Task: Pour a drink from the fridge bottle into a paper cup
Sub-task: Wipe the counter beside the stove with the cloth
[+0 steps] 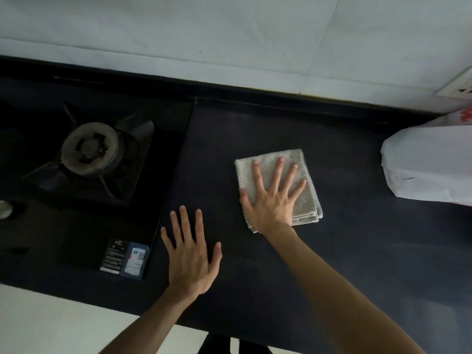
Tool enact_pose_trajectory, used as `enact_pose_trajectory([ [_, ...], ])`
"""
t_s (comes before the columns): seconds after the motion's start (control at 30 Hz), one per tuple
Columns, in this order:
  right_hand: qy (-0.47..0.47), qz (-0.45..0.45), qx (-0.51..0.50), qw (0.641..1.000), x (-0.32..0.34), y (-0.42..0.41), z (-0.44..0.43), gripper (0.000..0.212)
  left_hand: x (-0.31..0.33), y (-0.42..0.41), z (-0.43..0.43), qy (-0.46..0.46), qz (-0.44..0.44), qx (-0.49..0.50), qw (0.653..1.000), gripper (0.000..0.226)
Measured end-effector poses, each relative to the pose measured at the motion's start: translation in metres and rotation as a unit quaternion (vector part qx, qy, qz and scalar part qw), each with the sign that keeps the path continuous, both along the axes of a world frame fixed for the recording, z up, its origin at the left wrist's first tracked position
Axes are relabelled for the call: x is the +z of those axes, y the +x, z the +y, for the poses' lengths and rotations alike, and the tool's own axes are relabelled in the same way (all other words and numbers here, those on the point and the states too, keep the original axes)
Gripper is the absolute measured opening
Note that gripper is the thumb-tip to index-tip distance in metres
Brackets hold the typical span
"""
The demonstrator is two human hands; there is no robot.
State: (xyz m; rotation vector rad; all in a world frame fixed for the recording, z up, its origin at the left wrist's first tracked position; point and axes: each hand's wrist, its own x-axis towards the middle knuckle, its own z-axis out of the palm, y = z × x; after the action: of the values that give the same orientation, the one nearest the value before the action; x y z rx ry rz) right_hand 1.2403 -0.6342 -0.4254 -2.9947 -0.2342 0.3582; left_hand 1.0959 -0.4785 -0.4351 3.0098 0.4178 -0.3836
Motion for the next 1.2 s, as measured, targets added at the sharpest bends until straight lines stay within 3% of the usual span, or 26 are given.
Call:
enact_pose_trajectory([
  [0.23,0.016,-0.007,0.167,0.986,0.003,-0.058,-0.041,0.076,0.003,0.000,0.000,-0.005,-0.002,-0.001,1.000,0.086],
  [0.53,0.003,0.007,0.061,0.998,0.000,-0.003,-0.002,0.080,0.007,0.001,-0.001,-0.008,0.019,0.002,1.000,0.087],
  [0.7,-0.024,0.007,0.063,0.998,-0.003,0.027,0.032,0.080,0.007,0.001,-0.003,-0.003,0.016,0.003,1.000,0.087],
  [0.97,0.004,0.000,0.244,0.970,0.003,-0.069,-0.024,0.079,0.002,-0.001,0.000,-0.012,-0.003,-0.010,1.000,0.086],
  [1.07,-0.010,-0.001,0.215,0.977,0.000,-0.044,-0.048,0.079,0.004,0.001,0.000,-0.010,-0.001,-0.003,1.000,0.086],
  [1.2,-0.021,-0.006,0.124,0.992,-0.006,0.005,-0.015,0.077,0.006,0.001,-0.001,-0.008,0.008,0.004,1.000,0.087],
])
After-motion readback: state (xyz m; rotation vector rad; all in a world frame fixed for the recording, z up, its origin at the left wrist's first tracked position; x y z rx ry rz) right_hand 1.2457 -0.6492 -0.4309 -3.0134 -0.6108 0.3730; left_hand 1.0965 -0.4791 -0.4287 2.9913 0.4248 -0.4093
